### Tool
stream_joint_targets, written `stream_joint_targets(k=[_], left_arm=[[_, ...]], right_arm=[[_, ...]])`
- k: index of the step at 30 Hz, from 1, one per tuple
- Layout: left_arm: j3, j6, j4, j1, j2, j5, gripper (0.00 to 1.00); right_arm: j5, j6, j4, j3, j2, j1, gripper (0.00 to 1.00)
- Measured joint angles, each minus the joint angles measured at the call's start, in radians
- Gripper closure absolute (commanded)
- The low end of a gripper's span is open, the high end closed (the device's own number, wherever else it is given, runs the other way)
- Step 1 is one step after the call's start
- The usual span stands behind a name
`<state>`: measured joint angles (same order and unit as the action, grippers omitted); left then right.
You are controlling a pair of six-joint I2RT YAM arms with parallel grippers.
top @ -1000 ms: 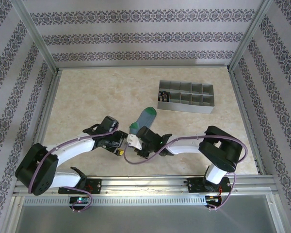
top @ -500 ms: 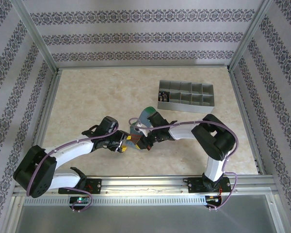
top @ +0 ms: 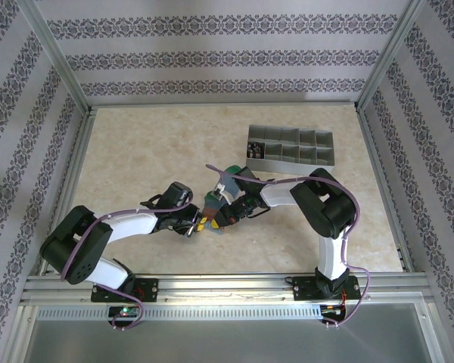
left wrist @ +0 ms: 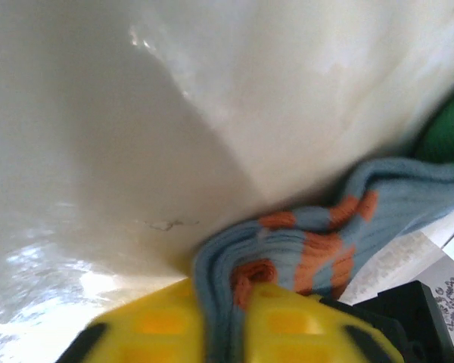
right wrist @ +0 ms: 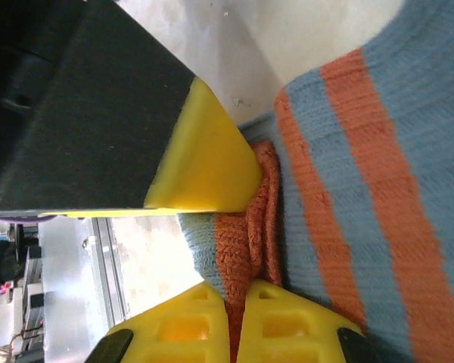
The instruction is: Roll the socks
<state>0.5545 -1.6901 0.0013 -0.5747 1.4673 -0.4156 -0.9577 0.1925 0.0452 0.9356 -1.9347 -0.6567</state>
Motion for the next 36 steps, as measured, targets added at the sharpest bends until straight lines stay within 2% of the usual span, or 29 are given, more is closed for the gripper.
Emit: stream_joint_targets(k=[3, 5, 9, 11, 13, 17, 21, 26, 29, 31, 34, 35, 36], left_arm=[[0.028, 0.003, -0.048, -0.002, 0.005, 0.004, 1.00], [0.044, 0.003, -0.117, -0.009, -0.006, 0.010, 1.00], [0.046, -0.010, -0.261, -0.011, -0.065, 0.032, 1.00], [0.046, -0.024, -0.315, -0.011, -0.084, 0.034, 1.00], [0.048, -0.037, -0.351, -0.011, -0.095, 0.035, 1.00], [0.058, -0.051, -0.403, -0.011, -0.100, 0.035, 1.00], [0.060, -0.051, -0.414, -0.005, -0.100, 0.029, 1.00], [0.060, -0.050, -0.416, 0.008, -0.100, 0.021, 1.00], [0.060, -0.050, -0.417, 0.013, -0.100, 0.017, 1.00], [0.060, -0.050, -0.417, 0.014, -0.100, 0.016, 1.00], [0.057, -0.050, -0.416, 0.014, -0.101, 0.013, 1.00], [0.053, -0.050, -0.415, 0.014, -0.105, 0.013, 1.00], [0.050, -0.050, -0.412, 0.014, -0.111, 0.015, 1.00]], right_arm=[[0.045, -0.014, -0.006, -0.022, 0.031, -0.006, 0.67], [0.125, -0.053, -0.029, -0.074, 0.105, -0.031, 0.57], [0.328, -0.161, -0.035, -0.188, 0.299, -0.137, 0.51], [0.467, -0.236, -0.061, -0.254, 0.408, -0.231, 0.45], [0.601, -0.305, -0.090, -0.307, 0.494, -0.325, 0.45], [0.851, -0.436, -0.115, -0.320, 0.534, -0.473, 0.46], [1.014, -0.546, -0.132, -0.283, 0.468, -0.550, 0.47], [1.091, -0.629, -0.158, -0.202, 0.340, -0.594, 0.49], [1.125, -0.647, -0.163, -0.166, 0.278, -0.598, 0.55], [1.149, -0.651, -0.161, -0.141, 0.232, -0.596, 0.63], [1.165, -0.647, -0.158, -0.123, 0.192, -0.585, 0.93], [1.160, -0.639, -0.153, -0.121, 0.193, -0.578, 1.00], [1.151, -0.632, -0.146, -0.116, 0.196, -0.572, 1.00]])
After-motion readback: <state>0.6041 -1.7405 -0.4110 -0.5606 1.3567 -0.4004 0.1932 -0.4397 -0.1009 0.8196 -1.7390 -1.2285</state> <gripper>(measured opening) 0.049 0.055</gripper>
